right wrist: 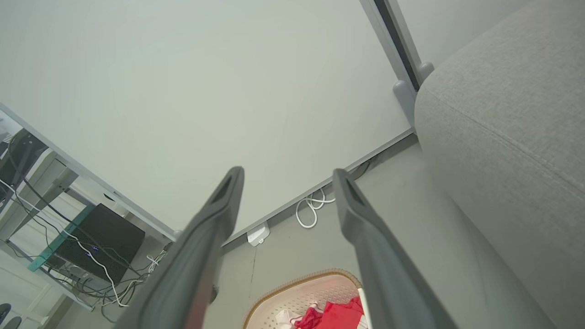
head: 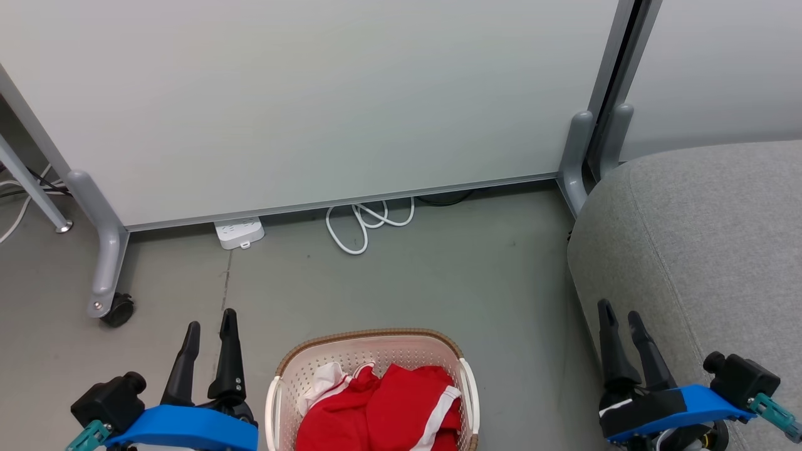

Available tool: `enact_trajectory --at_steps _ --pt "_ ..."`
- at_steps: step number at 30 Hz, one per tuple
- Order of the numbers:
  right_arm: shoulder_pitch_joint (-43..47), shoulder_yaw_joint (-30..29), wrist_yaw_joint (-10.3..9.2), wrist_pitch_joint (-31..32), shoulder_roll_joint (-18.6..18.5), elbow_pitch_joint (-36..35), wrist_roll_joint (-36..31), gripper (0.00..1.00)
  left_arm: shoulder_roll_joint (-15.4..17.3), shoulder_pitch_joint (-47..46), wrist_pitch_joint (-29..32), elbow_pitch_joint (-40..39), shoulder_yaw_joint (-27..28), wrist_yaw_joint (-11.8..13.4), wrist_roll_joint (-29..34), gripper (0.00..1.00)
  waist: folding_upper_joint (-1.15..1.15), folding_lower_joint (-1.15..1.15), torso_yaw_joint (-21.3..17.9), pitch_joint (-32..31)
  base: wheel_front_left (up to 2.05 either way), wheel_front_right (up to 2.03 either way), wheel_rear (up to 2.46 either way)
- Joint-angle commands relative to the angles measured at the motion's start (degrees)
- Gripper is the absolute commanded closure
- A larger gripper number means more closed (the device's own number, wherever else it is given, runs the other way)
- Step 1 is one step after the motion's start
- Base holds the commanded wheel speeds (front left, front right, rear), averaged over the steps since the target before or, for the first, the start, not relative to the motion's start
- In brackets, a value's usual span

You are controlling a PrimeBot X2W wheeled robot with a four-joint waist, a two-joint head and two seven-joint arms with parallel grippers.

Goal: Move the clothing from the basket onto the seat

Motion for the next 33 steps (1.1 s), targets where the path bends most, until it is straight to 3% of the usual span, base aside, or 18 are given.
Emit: enact_trajectory --at_steps 1,33 --pt "-1.3 0.3 0.0 -0.5 -0.2 -0.4 -1.5 0.0 0.5 -1.2 -0.5 -0.4 -0.1 0.2 1.3 0.0 0.0 0.0 0.0 0.0 0.0 0.0 0.0" --pt "-1.5 2.0 0.0 -4.8 -0.3 0.7 -18.4 0.0 0.6 -1.4 -4.8 0.6 -2.6 0.8 17.0 0.0 0.0 0.0 0.0 0.2 0.0 0.0 0.0"
